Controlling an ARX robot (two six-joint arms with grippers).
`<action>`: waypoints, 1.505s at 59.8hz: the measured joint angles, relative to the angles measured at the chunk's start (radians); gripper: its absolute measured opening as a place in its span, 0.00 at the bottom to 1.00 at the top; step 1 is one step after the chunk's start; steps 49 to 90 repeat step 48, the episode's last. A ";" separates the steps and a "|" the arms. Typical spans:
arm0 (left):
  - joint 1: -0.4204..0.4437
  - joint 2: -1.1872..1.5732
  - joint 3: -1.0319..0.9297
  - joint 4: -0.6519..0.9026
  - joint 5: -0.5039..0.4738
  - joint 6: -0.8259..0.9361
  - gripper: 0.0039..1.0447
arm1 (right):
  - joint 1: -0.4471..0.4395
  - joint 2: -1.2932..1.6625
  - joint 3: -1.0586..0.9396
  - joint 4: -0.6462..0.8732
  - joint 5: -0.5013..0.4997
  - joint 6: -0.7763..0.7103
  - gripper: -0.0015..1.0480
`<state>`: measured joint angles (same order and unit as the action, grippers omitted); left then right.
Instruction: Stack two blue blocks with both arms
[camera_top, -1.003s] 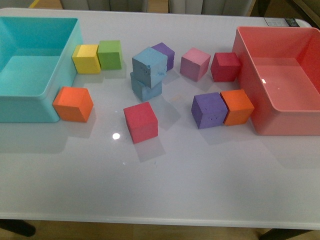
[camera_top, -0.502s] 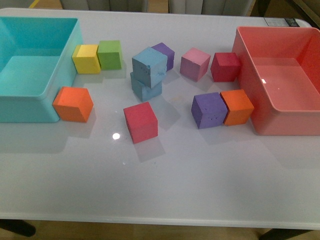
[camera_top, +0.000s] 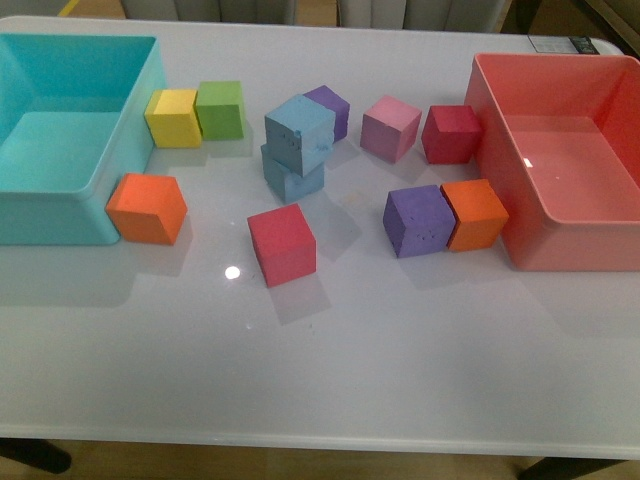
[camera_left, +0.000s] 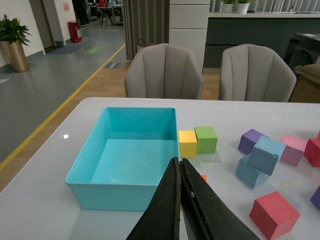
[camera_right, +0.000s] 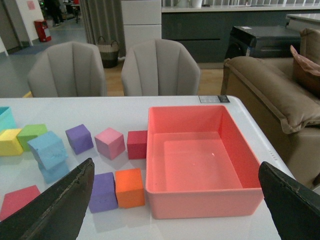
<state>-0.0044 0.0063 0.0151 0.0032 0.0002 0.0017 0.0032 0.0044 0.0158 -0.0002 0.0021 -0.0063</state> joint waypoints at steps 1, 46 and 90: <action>0.000 0.000 0.000 0.000 0.000 0.000 0.01 | 0.000 0.000 0.000 0.000 0.000 0.000 0.91; 0.000 0.000 0.000 -0.001 0.000 0.000 0.92 | 0.000 0.000 0.000 0.000 0.000 0.000 0.91; 0.000 0.000 0.000 -0.001 0.000 0.000 0.92 | 0.000 0.000 0.000 0.000 0.000 0.000 0.91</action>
